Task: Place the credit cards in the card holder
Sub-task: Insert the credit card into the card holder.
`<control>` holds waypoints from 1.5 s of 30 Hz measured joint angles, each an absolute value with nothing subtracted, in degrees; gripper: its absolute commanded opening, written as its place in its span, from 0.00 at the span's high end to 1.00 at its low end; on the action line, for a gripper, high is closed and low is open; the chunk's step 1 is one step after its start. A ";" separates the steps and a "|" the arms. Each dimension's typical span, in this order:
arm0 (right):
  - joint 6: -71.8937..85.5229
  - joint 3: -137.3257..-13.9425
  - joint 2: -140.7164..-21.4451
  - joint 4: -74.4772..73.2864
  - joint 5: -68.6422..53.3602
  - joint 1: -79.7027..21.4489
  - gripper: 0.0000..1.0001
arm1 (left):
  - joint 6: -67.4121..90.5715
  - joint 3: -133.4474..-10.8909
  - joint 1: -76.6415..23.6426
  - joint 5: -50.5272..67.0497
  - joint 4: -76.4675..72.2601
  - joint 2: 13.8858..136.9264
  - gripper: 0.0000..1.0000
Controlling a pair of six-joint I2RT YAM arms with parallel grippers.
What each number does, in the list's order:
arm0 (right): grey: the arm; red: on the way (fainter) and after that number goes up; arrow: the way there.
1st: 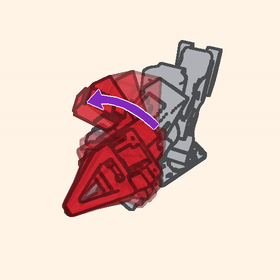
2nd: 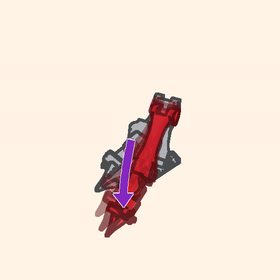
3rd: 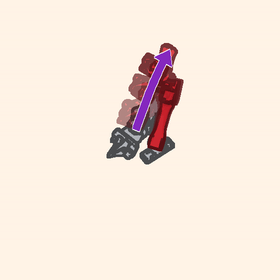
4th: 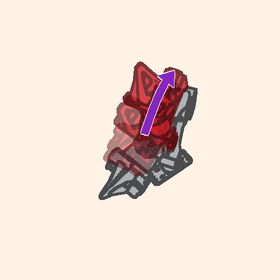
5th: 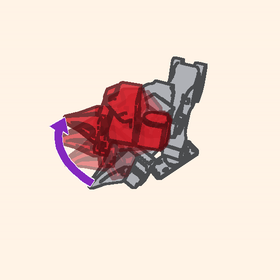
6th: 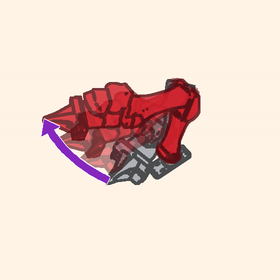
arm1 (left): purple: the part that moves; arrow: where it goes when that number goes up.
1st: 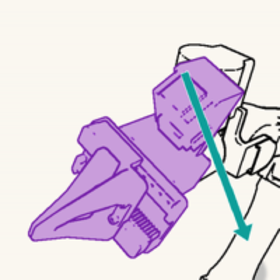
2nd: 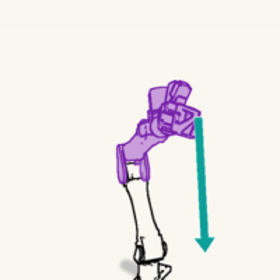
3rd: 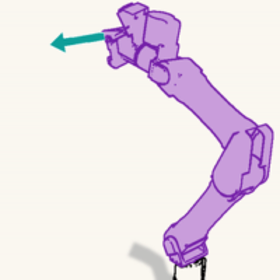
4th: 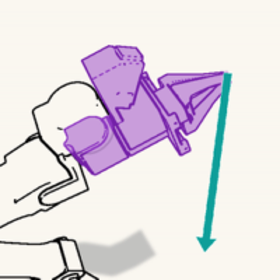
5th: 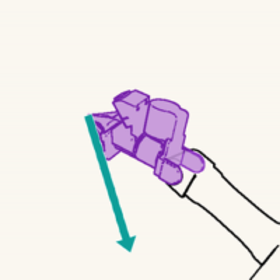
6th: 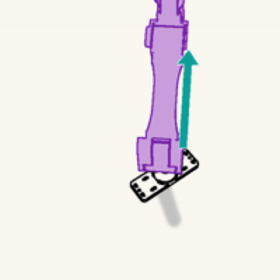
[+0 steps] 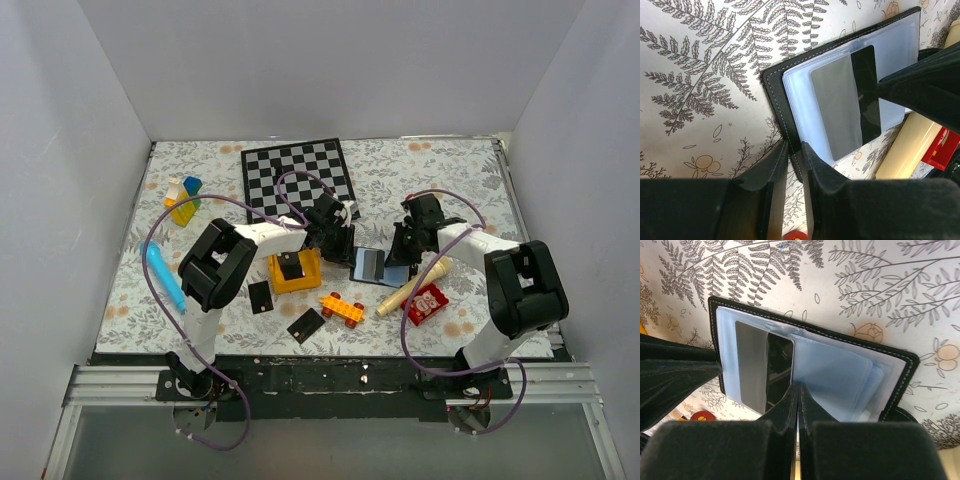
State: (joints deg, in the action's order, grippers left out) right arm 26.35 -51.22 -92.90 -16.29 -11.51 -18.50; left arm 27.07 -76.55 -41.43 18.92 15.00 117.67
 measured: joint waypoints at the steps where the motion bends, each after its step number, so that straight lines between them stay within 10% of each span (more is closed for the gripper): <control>1: 26.35 -51.35 -93.25 -16.21 -11.53 -18.79 0.99 | 27.07 -76.55 -41.43 18.92 15.00 117.67 0.83; 24: 25.82 -54.00 -96.38 -16.47 -11.16 -22.63 0.99 | 27.59 -75.55 -41.39 19.00 13.80 117.38 0.86; 38: 25.28 -54.02 -85.14 -19.38 -6.11 -23.62 0.60 | 35.20 -62.76 -41.76 19.03 5.52 110.59 0.91; 45: 24.88 -54.02 -84.40 -23.70 -0.75 -22.28 0.64 | 35.57 -63.48 -41.91 17.54 6.70 110.41 0.88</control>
State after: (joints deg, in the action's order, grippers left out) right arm 24.88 -54.02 -84.40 -23.70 -0.75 -22.28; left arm 35.57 -63.48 -41.91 17.54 6.70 110.41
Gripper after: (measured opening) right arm 0.390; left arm 0.110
